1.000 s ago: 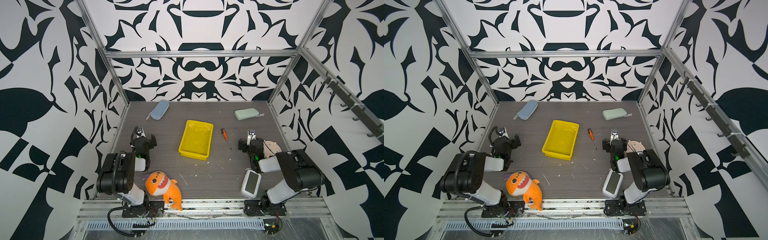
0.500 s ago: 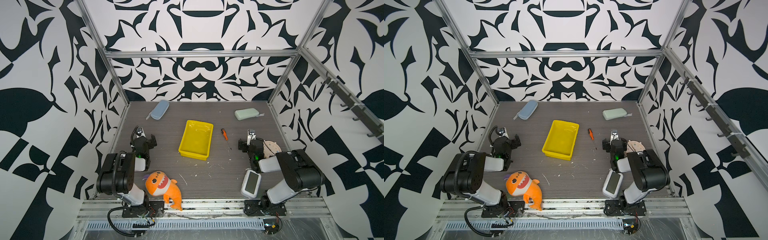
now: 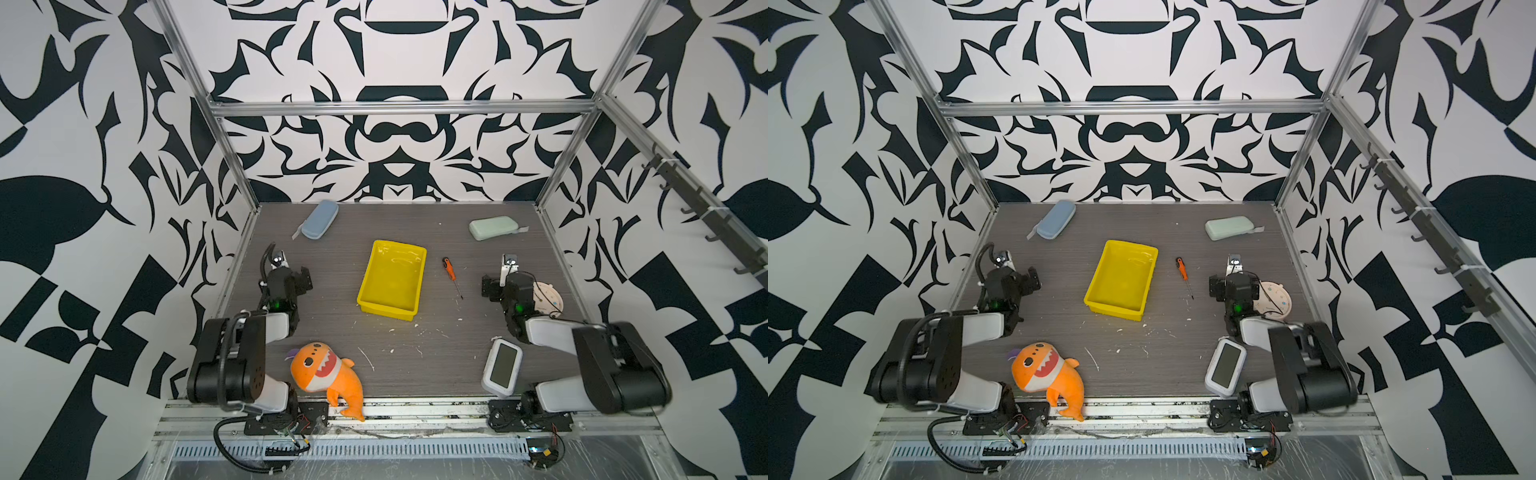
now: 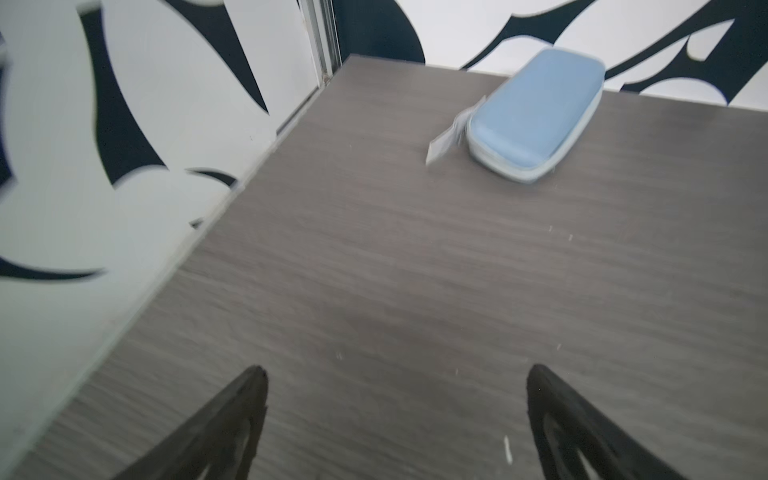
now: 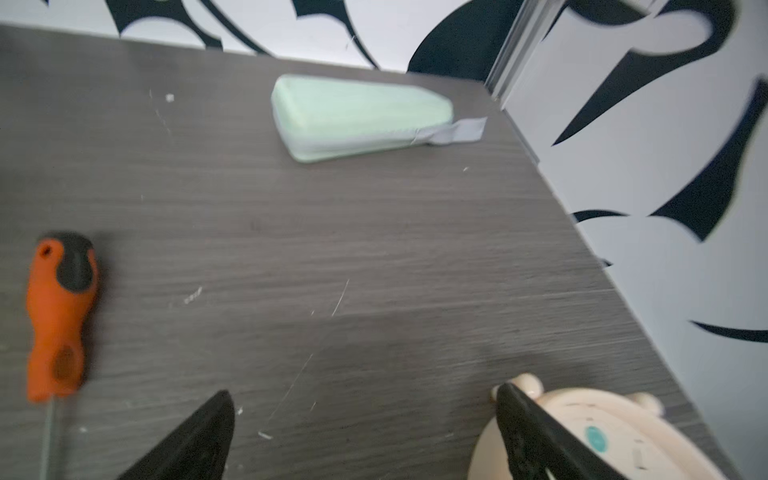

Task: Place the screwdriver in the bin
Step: 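Raise both arms and move the right gripper toward the orange screwdriver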

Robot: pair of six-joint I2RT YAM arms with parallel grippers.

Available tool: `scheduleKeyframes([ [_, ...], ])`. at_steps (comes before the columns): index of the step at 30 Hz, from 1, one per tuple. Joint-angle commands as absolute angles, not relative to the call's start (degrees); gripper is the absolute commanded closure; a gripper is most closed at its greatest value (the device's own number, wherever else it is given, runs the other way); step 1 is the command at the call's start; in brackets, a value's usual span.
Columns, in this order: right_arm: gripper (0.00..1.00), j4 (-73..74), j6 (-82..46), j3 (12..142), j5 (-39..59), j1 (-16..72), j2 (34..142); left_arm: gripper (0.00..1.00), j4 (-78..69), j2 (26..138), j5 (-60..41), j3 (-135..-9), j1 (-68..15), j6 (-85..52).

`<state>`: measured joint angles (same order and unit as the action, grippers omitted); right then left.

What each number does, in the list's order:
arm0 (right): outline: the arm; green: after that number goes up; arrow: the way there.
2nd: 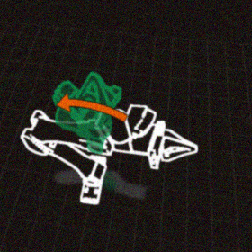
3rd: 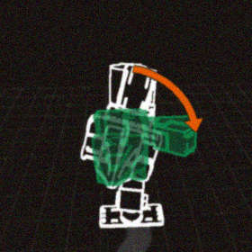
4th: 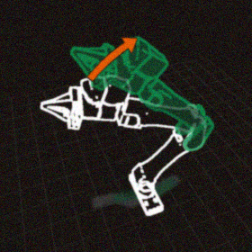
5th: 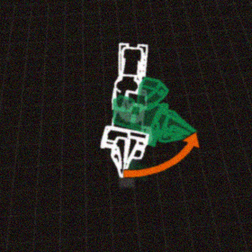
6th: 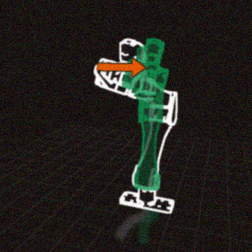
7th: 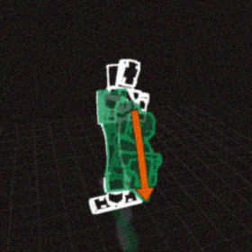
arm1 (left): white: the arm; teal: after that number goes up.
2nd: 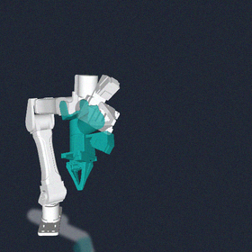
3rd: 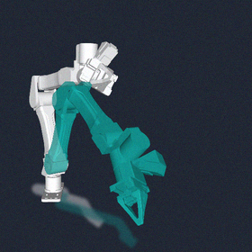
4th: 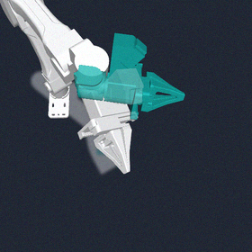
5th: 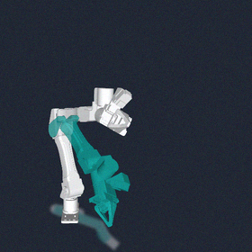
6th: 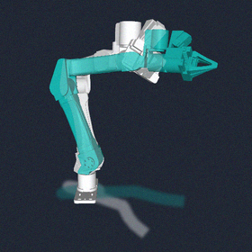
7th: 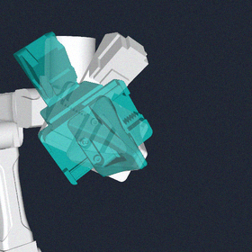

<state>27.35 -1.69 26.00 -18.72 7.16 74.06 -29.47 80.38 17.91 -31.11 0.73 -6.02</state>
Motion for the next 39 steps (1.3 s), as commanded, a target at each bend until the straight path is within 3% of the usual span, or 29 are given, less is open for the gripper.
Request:
scheduleKeyframes([
  [1, 0.00, 6.5, -5.5, 36.5, -22.9, 7.4, 65.3, 0.00, -6.7, 74.2, 15.4, -44.5, 0.4, -6.8],
  [4, 0.00, 0.3, -13.0, 39.2, -17.8, 7.4, 61.3, 0.00, 2.2, 70.5, 14.3, -51.3, -1.1, -11.1],
  [8, 0.00, -24.7, -50.7, 41.2, -18.9, 7.4, 56.5, 0.00, 9.2, 65.8, 14.5, -53.1, -5.9, -18.2],
  [10, 0.00, -21.4, -49.6, 37.0, -9.9, 7.7, 55.1, 0.00, 9.8, 63.5, 11.8, -51.4, -8.5, -20.5],
  [13, 0.00, -22.2, -49.5, 34.6, -7.2, 8.0, 54.5, 0.00, 14.1, 60.7, 9.9, -50.5, -11.4, -26.7],
  [16, 0.00, -23.8, -47.2, 35.9, -4.0, 8.0, 55.2, 0.00, 30.1, 60.0, 9.5, -56.0, -11.4, -33.4],
  [20, 0.00, -23.5, -38.5, 38.8, 5.7, 8.0, 57.1, 0.00, 36.5, 55.9, 4.2, -57.7, -11.5, -30.4],
  [21, 0.02, -24.8, -36.9, 39.7, 6.2, 7.9, 57.6, 0.00, 36.1, 54.4, 1.9, -56.5, -11.5, -30.1],
  [23, 0.26, -28.2, -36.2, 40.6, 1.6, 7.8, 57.9, 0.00, 36.0, 52.0, -0.5, -54.4, -11.5, -30.9],
  [25, 0.20, -32.5, -37.5, 41.0, -2.8, 7.1, 57.3, 0.00, 37.2, 50.5, -1.5, -52.5, -11.4, -33.6],
  [27, 0.02, -34.6, -37.0, 41.4, -1.1, 6.0, 56.5, 0.00, 40.0, 50.4, -1.3, -53.0, -11.4, -35.8],
  [34, 0.00, -31.6, -34.4, 43.0, 13.9, 5.7, 56.4, 0.00, 45.7, 51.9, -0.1, -53.6, -10.8, -41.3],
  [39, 0.00, -26.2, -36.4, 41.7, 24.2, 5.9, 59.8, 0.00, 38.5, 43.1, 6.7, -47.0, -10.8, -40.0],
])
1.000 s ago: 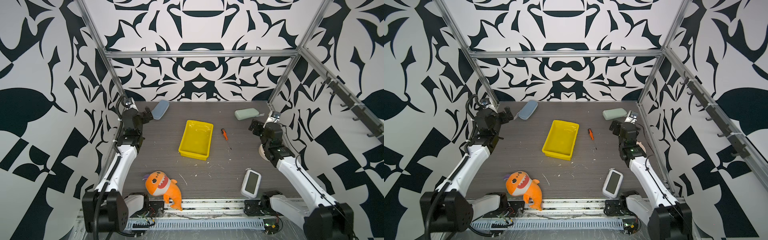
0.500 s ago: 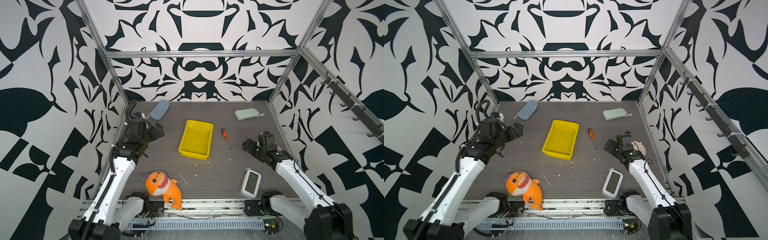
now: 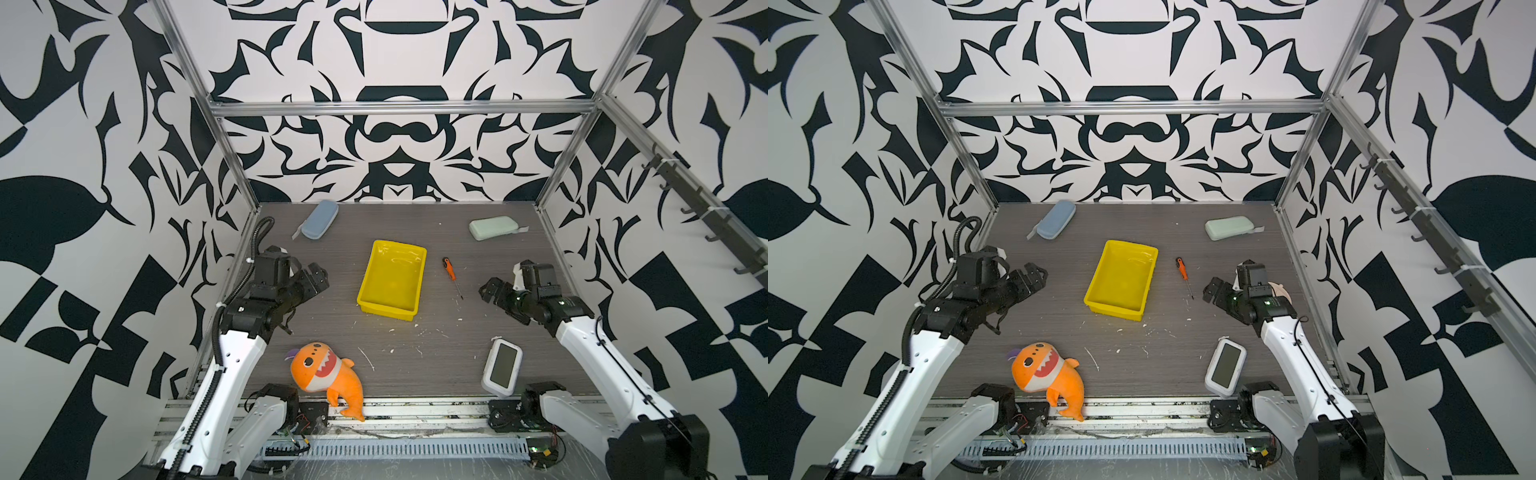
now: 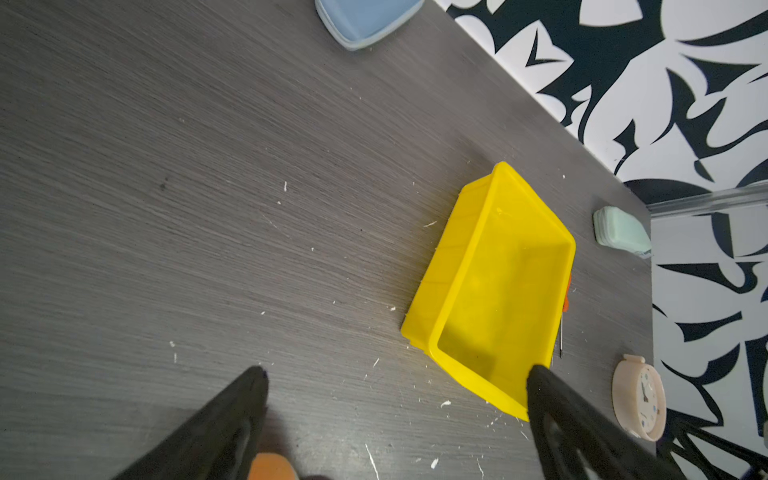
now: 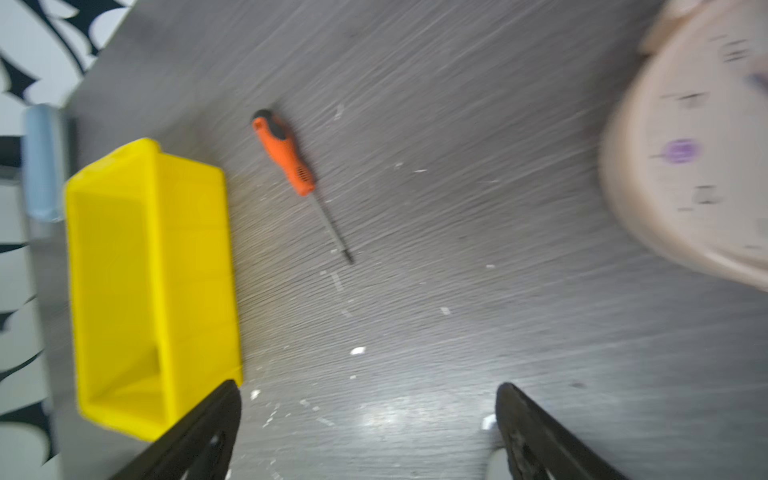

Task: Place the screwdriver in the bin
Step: 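Raise both arms and move the right gripper toward the orange screwdriver, then lower the right gripper and close it on the screwdriver's orange handle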

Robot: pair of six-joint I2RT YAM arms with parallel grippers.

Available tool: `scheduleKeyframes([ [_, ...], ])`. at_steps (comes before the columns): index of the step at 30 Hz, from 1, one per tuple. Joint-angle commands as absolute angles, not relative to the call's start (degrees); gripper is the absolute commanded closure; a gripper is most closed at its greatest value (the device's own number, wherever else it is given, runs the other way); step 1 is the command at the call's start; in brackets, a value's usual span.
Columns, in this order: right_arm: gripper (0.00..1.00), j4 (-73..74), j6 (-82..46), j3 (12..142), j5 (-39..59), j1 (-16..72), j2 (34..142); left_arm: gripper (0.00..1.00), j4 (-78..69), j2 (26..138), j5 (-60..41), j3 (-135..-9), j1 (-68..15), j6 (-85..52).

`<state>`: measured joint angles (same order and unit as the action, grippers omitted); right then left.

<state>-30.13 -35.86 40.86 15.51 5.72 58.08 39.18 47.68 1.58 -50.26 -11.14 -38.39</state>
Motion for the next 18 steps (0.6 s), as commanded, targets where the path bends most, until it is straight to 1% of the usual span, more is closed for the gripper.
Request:
scheduleKeyframes([
  [1, 0.00, -25.8, -36.6, 41.7, 24.9, 6.1, 60.7, 0.00, 37.2, 41.2, 9.9, -44.2, -10.8, -40.7],
  [3, 0.00, -27.6, -36.0, 42.9, 23.4, 7.1, 62.0, 0.00, 34.1, 38.5, 14.1, -38.4, -10.8, -44.2],
  [8, 0.01, -32.0, -33.8, 46.0, 15.2, 9.3, 65.0, 0.00, 24.4, 37.7, 10.4, -28.2, -10.8, -43.9],
  [10, 0.04, -31.6, -33.7, 47.1, 14.5, 9.5, 68.3, 0.00, 19.7, 38.9, 9.0, -24.1, -10.8, -43.2],
  [11, 0.08, -31.2, -33.6, 48.2, 14.4, 9.7, 70.7, 0.00, 16.7, 39.8, 7.7, -21.8, -10.8, -42.2],
  [13, 0.14, -31.5, -33.4, 51.6, 13.6, 10.4, 75.9, 0.00, 15.8, 41.5, 5.4, -21.5, -10.8, -41.1],
  [18, 0.18, -34.4, -34.1, 63.9, 7.0, 15.5, 89.9, 0.00, 15.2, 45.9, 3.5, -22.9, -10.9, -40.0],
])
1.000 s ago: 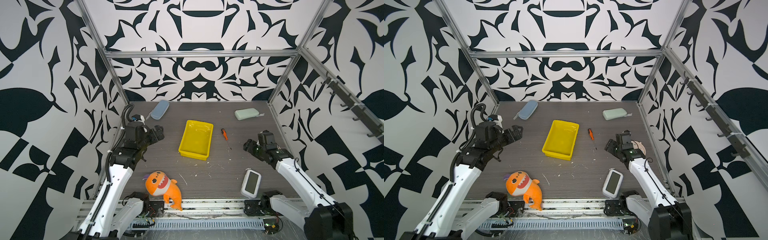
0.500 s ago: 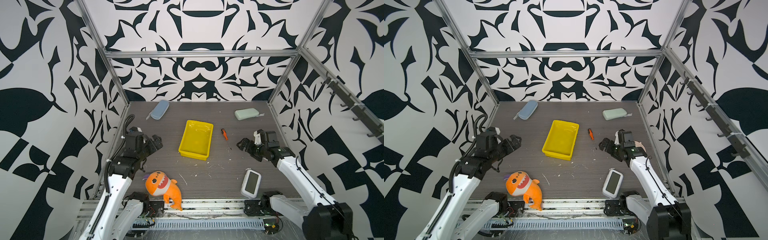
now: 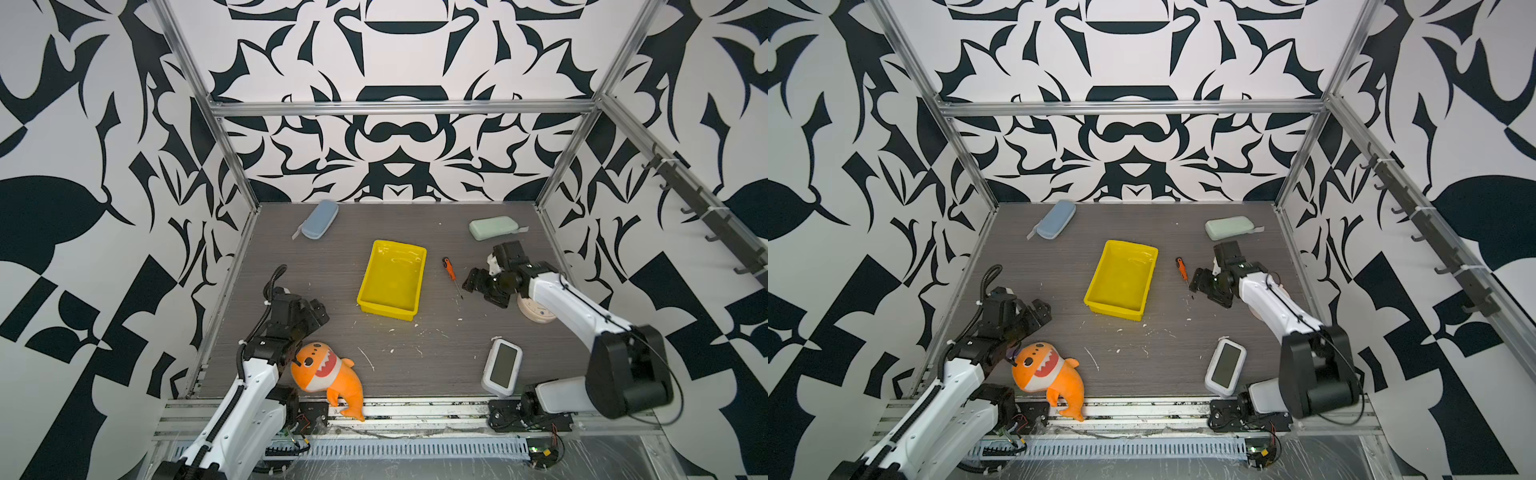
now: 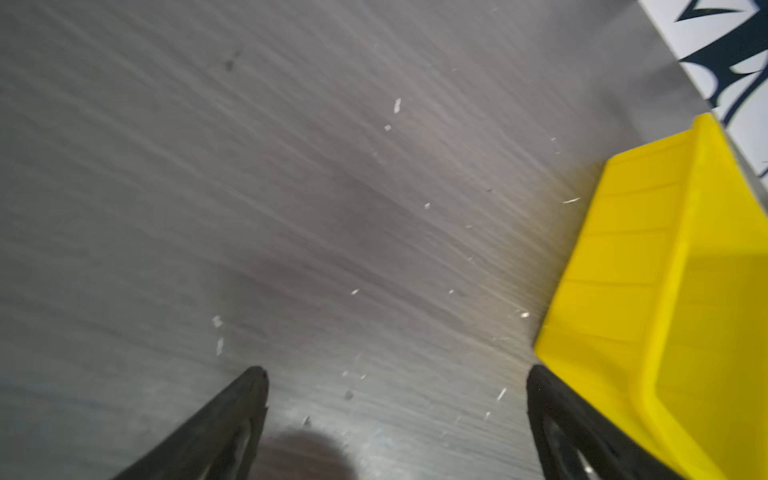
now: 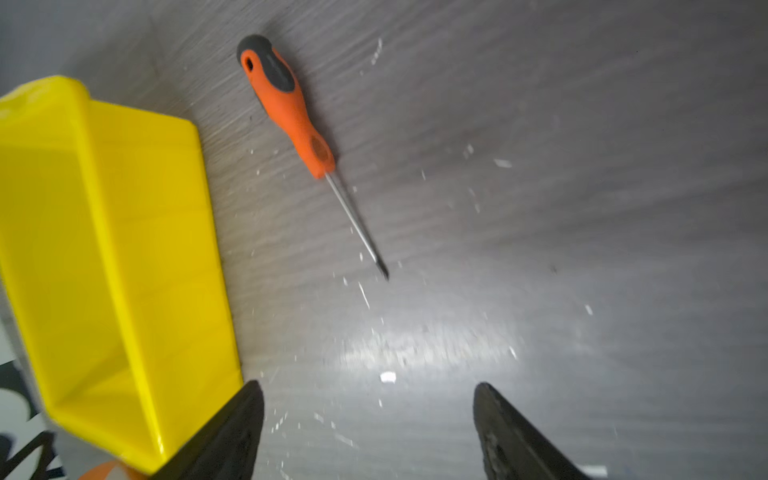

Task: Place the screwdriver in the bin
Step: 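Lower the right gripper and close it on the screwdriver's orange handle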

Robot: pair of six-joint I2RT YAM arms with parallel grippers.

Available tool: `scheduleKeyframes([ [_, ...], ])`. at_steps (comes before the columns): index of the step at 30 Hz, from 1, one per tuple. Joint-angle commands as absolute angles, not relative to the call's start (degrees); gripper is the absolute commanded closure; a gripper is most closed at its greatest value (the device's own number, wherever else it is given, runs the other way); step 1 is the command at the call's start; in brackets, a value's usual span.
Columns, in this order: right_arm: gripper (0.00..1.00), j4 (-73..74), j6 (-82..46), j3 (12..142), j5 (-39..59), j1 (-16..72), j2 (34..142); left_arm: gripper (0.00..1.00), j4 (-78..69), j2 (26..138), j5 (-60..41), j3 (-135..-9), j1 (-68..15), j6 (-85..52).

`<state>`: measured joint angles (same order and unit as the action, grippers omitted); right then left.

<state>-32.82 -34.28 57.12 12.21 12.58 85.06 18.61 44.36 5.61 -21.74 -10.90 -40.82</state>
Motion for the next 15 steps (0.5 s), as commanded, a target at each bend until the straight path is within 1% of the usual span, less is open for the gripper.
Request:
scheduleKeyframes([
  [1, 0.18, -35.0, -34.0, 66.1, 6.0, 16.3, 91.9, 0.00, 15.3, 46.7, 3.4, -23.3, -10.9, -39.9],
  [6, 0.20, -42.5, -31.4, 80.9, -0.1, 19.0, 104.1, 0.00, 16.8, 49.3, 5.5, -24.9, -10.9, -40.2],
  [8, 0.29, -42.8, -30.7, 83.2, -0.5, 19.0, 107.5, 0.00, 16.5, 48.8, 6.7, -24.7, -10.9, -40.5],
  [9, 0.29, -42.5, -30.1, 84.0, 0.1, 19.0, 109.0, 0.00, 16.0, 48.0, 7.2, -24.3, -10.9, -40.5],
  [13, 0.40, -42.0, -29.4, 87.3, 1.1, 19.0, 113.8, 0.00, 14.9, 45.0, 5.7, -22.7, -10.8, -40.0],
  [15, 0.43, -42.1, -29.2, 88.7, 1.3, 19.0, 115.4, 0.00, 14.7, 44.2, 6.6, -22.2, -10.9, -40.4],
])
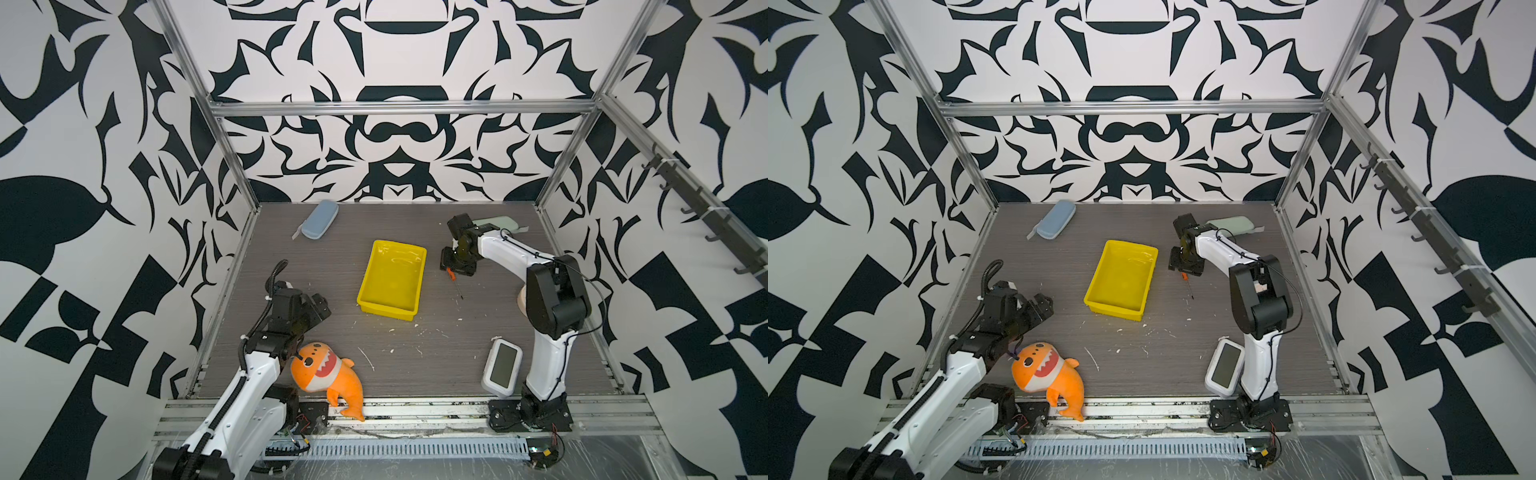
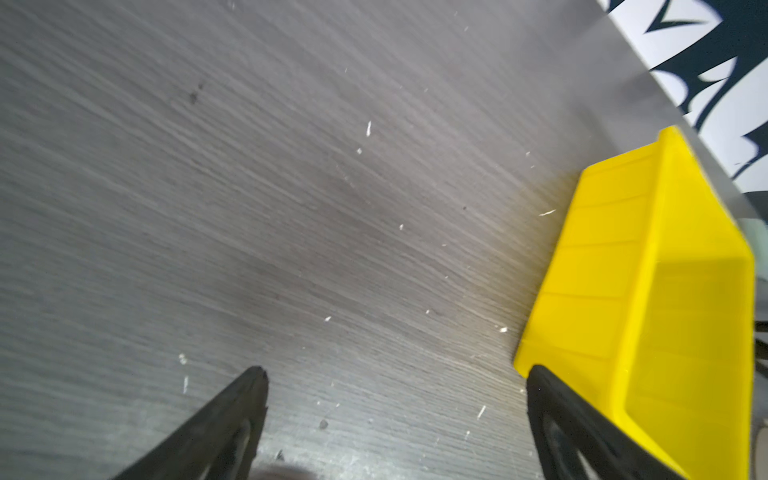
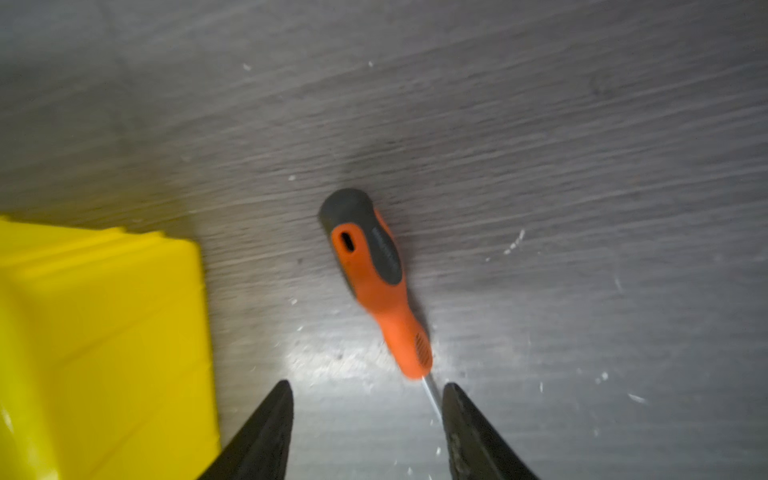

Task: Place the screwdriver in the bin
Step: 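Lower the right gripper and close it on the screwdriver's orange handle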

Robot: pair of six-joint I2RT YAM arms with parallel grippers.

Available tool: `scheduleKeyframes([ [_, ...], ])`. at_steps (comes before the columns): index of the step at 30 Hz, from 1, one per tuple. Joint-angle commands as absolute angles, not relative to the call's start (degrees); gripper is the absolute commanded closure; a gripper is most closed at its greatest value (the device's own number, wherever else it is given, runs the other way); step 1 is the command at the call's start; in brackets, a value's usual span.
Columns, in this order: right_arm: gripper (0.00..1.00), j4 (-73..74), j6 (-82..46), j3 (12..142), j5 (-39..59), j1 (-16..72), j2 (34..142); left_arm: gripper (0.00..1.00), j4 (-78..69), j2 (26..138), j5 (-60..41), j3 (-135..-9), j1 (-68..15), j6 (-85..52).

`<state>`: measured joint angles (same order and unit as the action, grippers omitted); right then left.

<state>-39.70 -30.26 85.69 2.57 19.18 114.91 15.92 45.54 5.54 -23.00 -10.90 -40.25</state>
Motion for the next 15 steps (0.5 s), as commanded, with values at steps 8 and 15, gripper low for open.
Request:
scheduleKeyframes([
  [8, 0.57, -38.3, -24.3, 87.3, 1.6, 19.1, 117.5, 0.00, 17.6, 48.7, 9.7, -24.6, -10.9, -41.3],
  [15, 0.70, -34.1, -23.6, 80.9, 2.4, 19.0, 115.2, 0.00, 18.5, 49.0, 12.5, -25.0, -10.8, -42.6],
])
